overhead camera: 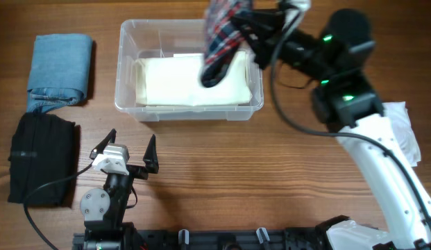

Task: Pack container
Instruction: 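Carry the plaid shirt into the box's left side and lower it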

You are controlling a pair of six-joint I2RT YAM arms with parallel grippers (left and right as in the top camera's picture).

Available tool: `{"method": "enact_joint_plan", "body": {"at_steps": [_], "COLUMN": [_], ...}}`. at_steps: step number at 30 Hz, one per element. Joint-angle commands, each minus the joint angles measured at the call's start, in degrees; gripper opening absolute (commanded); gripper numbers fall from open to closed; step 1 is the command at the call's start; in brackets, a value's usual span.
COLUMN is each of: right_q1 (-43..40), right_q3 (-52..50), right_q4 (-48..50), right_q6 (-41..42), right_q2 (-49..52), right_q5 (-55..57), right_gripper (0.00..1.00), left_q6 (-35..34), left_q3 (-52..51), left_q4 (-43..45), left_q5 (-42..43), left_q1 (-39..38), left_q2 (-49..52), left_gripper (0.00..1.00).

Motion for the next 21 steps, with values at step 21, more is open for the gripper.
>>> {"method": "enact_joint_plan", "body": {"at_steps": [21], "right_q1": [22.29], "right_q3": [0.72], "right_q4": [42.38], "right_q6": [3.98], "right_q2": [35.56], "right_q5": [28.81], "right_gripper": [0.04], "left_q6": [0.70], "left_q3": [-0.35], "left_q4": [-0.07], "left_q5": [-0.35], "left_q1": [-0.31], "left_q2": [-0.31], "left_gripper": [1.00]}}
